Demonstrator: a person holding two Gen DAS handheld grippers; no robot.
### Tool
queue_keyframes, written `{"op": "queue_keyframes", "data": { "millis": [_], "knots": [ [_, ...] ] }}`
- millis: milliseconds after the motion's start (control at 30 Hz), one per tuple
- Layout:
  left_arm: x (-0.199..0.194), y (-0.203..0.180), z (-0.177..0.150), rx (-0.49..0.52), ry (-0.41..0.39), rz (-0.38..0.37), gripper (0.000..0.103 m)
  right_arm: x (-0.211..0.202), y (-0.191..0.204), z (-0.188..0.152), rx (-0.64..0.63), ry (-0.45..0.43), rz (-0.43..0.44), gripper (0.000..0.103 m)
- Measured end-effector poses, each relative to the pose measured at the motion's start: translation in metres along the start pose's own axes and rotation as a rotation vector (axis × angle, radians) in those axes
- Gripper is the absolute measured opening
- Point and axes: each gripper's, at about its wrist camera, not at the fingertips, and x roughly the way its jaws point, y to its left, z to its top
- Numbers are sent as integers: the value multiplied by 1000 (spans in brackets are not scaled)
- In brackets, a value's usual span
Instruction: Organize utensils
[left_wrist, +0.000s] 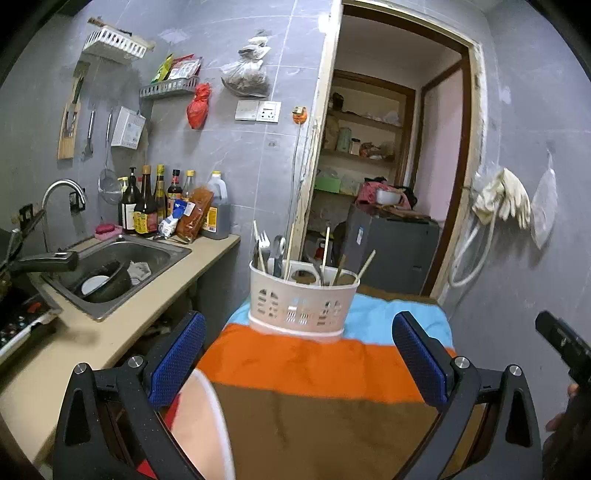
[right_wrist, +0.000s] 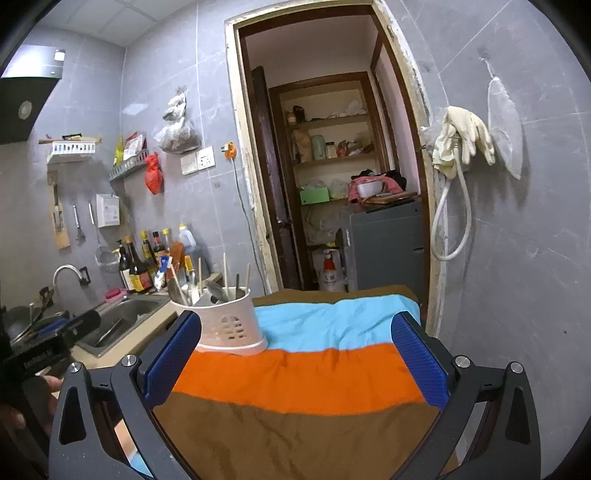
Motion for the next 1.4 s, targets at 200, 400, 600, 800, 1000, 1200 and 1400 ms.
{"op": "queue_keyframes", "data": {
  "millis": [200, 400, 600, 800, 1000, 1200, 1400],
  "knots": [
    [-28, 5, -16, 12, -5, -14, 99, -34, 18, -7, -36, -39, -6, 103],
    [-46, 6, -19, 27, -22, -27, 99, -48, 28, -8, -46, -53, -1, 103],
    [-54, 7, -24, 44, -22, -45, 99, -46, 34, -16, -52, -24, -4, 103],
    [-51, 11, -28, 47, -11, -55, 99, -43, 36, -19, -47, -10, -11, 103],
    [-48, 12, -29, 42, -11, -54, 99, -40, 37, -20, -48, -5, -21, 103],
    [-43, 15, -28, 37, -4, -53, 99, -35, 40, -21, -47, 9, -26, 103],
    [-40, 19, -26, 35, 2, -50, 99, -31, 43, -21, -51, 21, -23, 103]
  ]
}}
